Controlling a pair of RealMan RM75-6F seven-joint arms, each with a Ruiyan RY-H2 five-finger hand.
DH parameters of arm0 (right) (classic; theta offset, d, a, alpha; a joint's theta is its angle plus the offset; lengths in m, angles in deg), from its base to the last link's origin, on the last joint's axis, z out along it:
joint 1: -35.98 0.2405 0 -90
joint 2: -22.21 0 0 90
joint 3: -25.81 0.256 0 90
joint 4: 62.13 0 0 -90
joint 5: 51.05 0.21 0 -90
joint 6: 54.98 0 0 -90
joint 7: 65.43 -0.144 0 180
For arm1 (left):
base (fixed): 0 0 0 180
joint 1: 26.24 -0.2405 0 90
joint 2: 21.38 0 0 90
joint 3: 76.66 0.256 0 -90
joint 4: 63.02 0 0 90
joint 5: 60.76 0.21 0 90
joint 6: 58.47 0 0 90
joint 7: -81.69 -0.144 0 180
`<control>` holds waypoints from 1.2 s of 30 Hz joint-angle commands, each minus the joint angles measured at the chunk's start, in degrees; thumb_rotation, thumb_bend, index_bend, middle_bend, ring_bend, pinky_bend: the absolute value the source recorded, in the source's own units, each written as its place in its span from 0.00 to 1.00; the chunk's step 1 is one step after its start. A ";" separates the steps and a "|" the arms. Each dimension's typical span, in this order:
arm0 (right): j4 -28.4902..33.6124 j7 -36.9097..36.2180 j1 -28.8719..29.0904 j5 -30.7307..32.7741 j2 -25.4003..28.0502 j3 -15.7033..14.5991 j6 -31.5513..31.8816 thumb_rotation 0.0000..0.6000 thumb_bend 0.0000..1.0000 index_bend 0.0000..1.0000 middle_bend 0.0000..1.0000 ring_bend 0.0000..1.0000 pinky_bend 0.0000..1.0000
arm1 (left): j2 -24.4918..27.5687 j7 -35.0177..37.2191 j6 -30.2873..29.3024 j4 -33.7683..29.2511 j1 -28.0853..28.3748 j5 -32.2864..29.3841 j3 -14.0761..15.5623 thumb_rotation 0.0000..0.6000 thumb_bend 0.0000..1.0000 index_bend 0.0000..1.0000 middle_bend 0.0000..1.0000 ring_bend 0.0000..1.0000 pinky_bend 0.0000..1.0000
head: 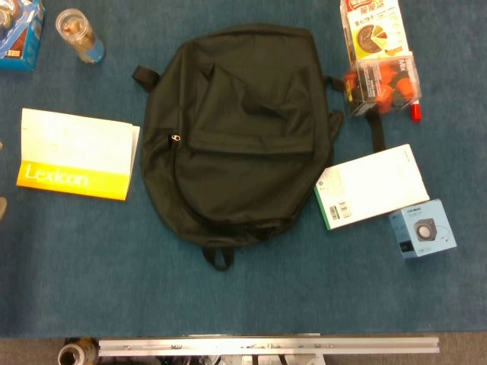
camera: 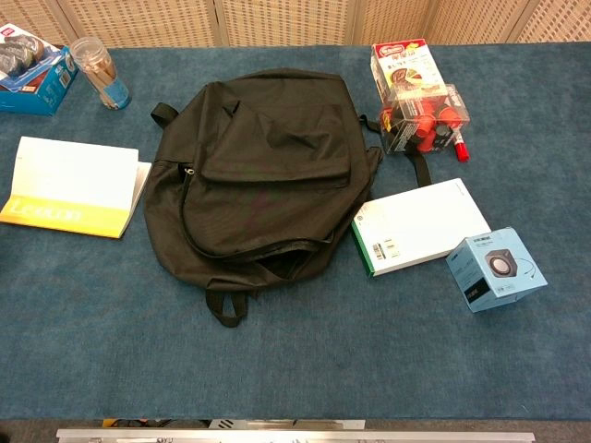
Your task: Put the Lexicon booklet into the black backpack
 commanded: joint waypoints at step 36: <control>3.00 -1.49 -0.02 1.54 3.63 1.27 0.34 1.00 0.26 0.24 0.36 0.21 0.27 | -11.39 5.31 17.68 21.77 11.73 5.39 3.67 1.00 0.19 0.20 0.20 0.20 0.24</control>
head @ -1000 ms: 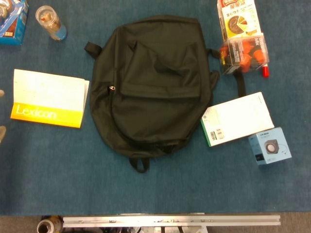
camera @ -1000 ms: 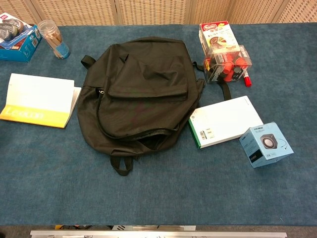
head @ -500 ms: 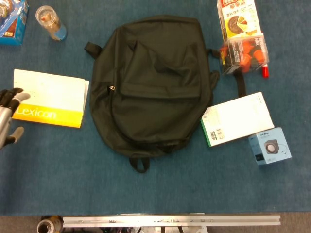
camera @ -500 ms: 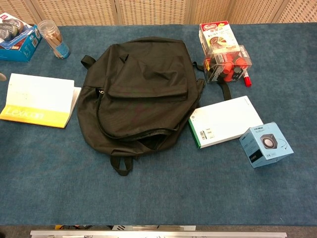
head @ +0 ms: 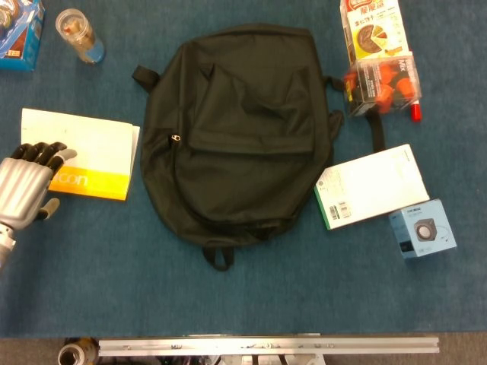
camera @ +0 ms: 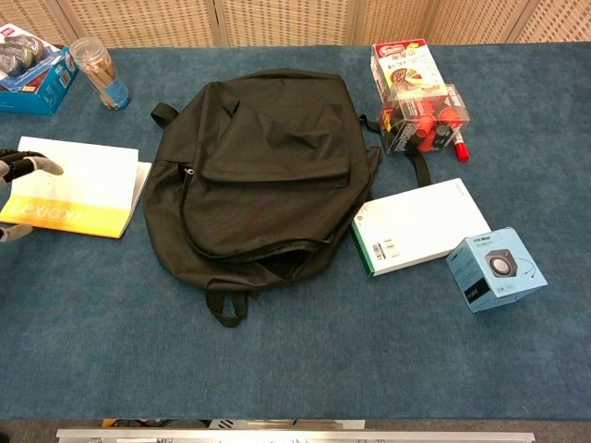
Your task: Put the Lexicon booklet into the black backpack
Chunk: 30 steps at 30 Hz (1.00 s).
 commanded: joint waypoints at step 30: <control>-1.58 -1.86 -0.32 0.21 -1.07 -0.79 -0.90 1.00 0.26 0.24 0.36 0.21 0.27 | -5.98 -2.14 8.43 5.26 4.65 -5.97 -0.21 1.00 0.19 0.21 0.20 0.20 0.24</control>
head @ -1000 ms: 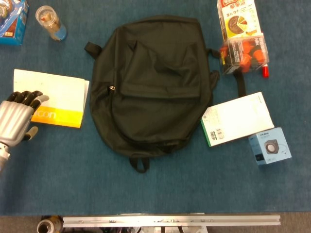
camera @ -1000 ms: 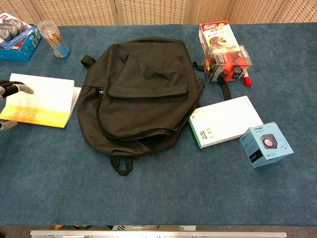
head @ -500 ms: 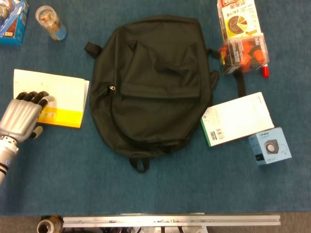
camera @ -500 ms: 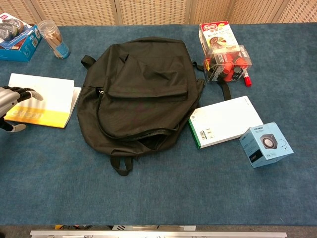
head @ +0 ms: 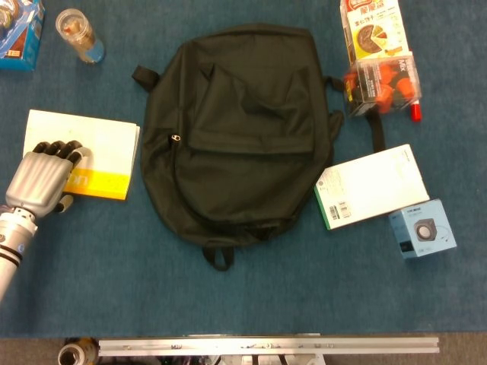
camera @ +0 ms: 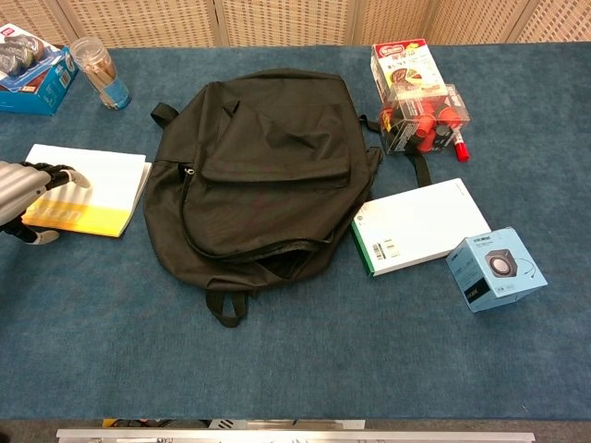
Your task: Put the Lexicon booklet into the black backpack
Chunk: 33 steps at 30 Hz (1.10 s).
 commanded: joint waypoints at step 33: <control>-1.39 -1.95 -1.08 0.20 -0.60 -0.16 0.68 1.00 0.26 0.24 0.36 0.21 0.27 | -8.38 9.45 -9.05 8.79 0.03 0.59 -3.22 1.00 0.20 0.44 0.47 0.46 0.42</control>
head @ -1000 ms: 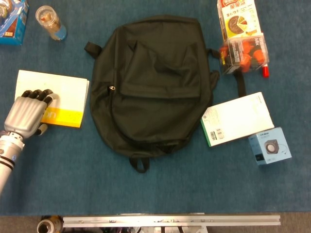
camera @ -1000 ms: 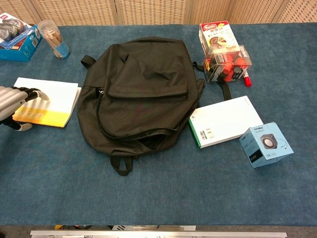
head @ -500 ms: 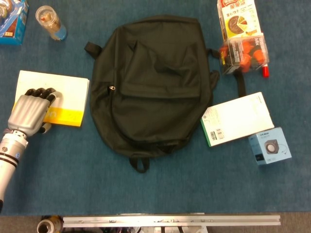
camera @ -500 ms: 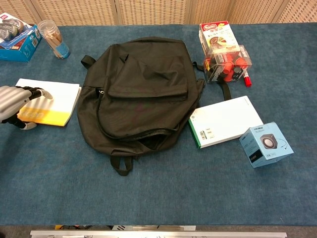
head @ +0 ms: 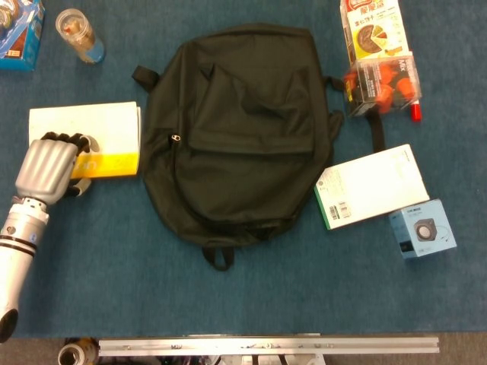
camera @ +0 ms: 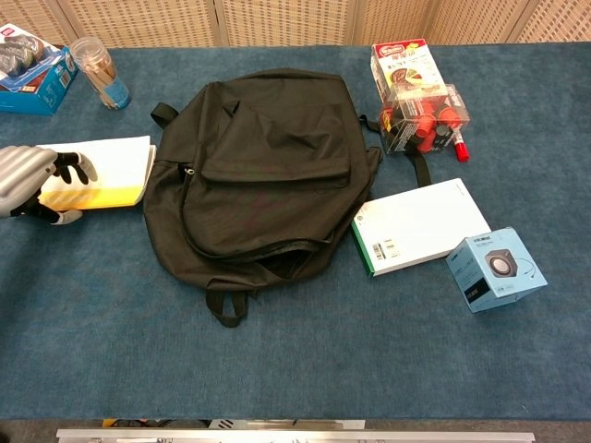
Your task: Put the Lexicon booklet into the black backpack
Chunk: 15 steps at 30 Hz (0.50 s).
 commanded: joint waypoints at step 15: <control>-0.20 -0.38 -0.02 0.26 0.07 0.00 -0.46 1.00 0.26 0.24 0.36 0.21 0.27 | -4.82 0.47 -4.41 9.38 1.84 0.63 -2.99 1.00 0.26 0.50 0.54 0.54 0.53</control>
